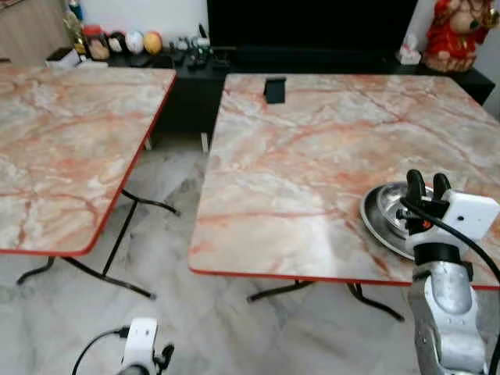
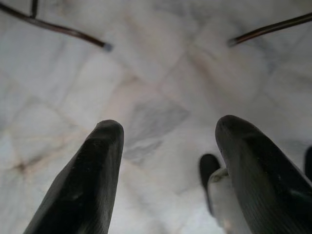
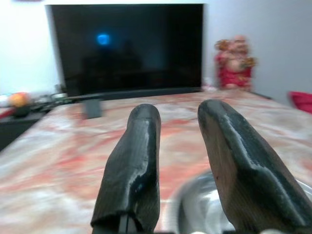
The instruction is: Setting the table
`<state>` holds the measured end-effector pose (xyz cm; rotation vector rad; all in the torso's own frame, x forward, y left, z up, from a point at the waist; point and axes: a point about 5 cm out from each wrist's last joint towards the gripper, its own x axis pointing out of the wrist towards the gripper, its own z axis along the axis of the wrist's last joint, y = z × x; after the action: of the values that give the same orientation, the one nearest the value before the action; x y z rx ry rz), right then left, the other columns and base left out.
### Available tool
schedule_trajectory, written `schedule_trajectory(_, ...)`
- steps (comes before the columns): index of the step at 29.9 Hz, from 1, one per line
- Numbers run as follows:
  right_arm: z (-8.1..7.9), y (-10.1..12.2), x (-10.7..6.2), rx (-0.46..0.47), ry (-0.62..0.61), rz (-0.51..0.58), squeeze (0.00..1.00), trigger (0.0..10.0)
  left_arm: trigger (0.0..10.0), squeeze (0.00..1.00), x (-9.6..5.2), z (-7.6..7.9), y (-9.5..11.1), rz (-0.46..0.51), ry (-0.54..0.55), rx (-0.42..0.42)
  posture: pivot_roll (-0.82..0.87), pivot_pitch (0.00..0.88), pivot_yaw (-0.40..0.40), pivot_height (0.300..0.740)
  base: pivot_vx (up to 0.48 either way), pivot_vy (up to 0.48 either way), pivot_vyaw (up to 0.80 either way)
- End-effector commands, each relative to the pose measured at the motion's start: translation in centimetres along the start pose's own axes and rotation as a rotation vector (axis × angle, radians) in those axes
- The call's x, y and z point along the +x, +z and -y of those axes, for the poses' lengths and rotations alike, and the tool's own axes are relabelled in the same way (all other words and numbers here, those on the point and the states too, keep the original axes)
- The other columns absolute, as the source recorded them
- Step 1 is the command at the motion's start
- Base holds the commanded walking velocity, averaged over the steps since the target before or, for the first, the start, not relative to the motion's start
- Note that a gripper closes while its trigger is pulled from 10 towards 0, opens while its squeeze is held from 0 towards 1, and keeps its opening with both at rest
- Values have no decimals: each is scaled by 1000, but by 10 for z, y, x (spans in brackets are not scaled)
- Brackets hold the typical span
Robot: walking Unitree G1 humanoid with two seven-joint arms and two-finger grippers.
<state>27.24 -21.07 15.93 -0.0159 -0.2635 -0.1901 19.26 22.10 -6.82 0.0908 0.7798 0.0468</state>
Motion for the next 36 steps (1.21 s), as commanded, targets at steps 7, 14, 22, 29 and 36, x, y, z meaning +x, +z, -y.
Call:
schedule_trajectory(7,0,2,2,-3,4,0,0,10000,10000,0,-1,0,-4,-18,6,-12,5,53,3,740,0,467,0)
schedule_trajectory(14,-3,-4,-1,1,15,-21,0,10000,10000,0,-2,0,-8,-36,10,-15,5,55,3,740,0,462,0)
schedule_trajectory(22,-6,-2,0,-12,42,-11,0,10000,10000,0,-3,-2,-10,-46,15,-17,8,59,2,740,0,456,130)
schedule_trajectory(29,-7,-2,0,-9,45,-9,0,10000,10000,0,-3,-3,-11,-58,18,-19,9,60,1,740,0,434,757)
schedule_trajectory(36,-4,-3,0,0,33,-13,0,10000,10000,0,-2,-3,-11,-63,19,-19,10,59,1,740,0,421,0)
